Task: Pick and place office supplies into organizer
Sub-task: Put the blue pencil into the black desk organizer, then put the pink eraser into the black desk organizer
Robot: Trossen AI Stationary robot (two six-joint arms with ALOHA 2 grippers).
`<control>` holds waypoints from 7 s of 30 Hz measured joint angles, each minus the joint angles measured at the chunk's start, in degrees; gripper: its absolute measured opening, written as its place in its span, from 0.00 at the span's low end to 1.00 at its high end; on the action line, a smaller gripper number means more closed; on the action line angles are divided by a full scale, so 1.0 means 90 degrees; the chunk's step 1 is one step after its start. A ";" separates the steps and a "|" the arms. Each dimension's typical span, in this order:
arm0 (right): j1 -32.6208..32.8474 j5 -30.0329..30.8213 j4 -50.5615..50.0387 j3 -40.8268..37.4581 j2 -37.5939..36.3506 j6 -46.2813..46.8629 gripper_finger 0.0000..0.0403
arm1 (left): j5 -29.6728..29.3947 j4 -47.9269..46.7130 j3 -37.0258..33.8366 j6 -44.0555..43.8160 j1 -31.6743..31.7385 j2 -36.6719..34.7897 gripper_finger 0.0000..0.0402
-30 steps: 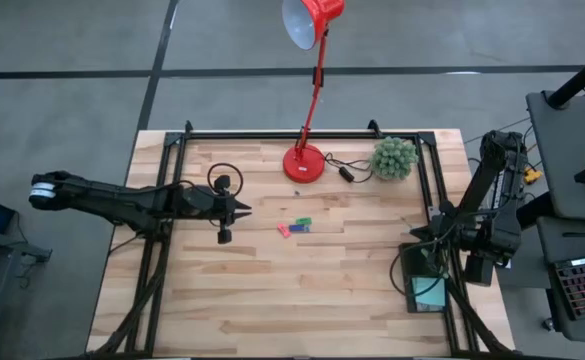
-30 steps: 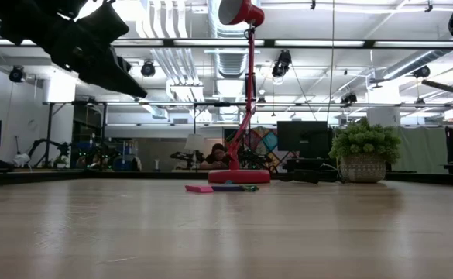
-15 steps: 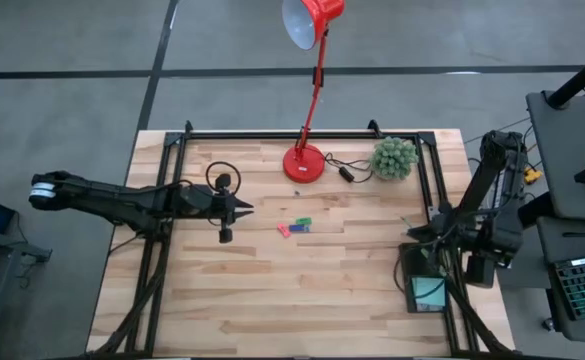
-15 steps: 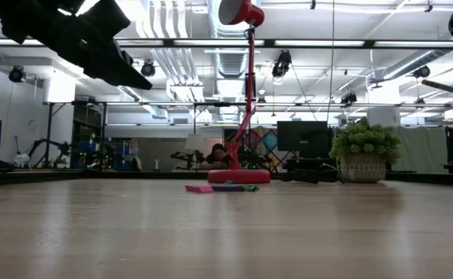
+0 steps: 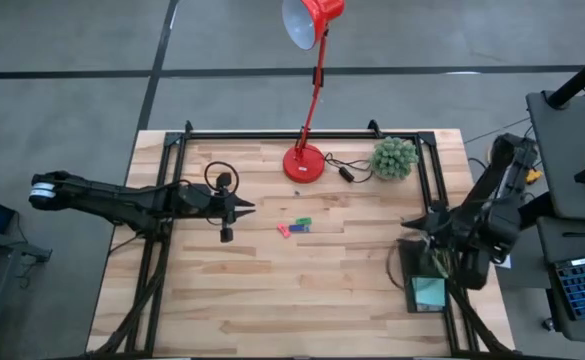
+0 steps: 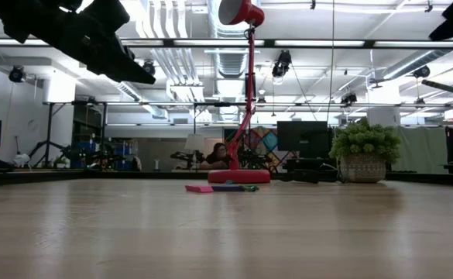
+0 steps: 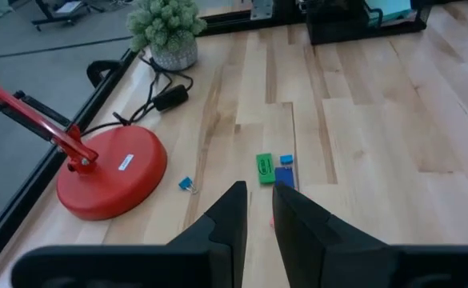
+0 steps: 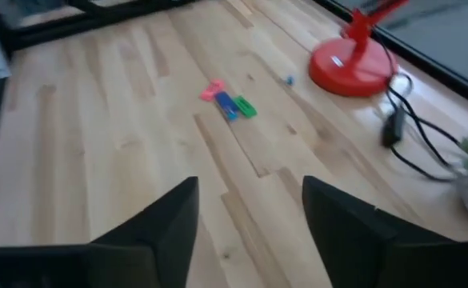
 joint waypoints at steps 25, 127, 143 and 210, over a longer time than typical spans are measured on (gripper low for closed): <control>-0.3156 -0.3339 -0.1983 0.2702 0.2154 -0.1245 0.55 | 0.0002 0.0017 -0.0022 0.0007 0.0000 0.0002 0.12; -0.0531 -0.2729 -0.2153 0.0253 0.0277 0.1628 0.04 | 0.0002 0.0015 -0.0044 0.0005 0.0000 0.0005 0.12; -0.0524 -0.2243 -0.2098 0.1121 0.0415 0.1789 0.04 | 0.0002 0.0015 -0.0044 0.0003 0.0000 0.0005 0.12; -0.0154 0.1045 0.1580 0.0492 0.0259 -0.2028 0.34 | 0.0002 0.0036 -0.0053 0.0002 0.0000 0.0005 0.12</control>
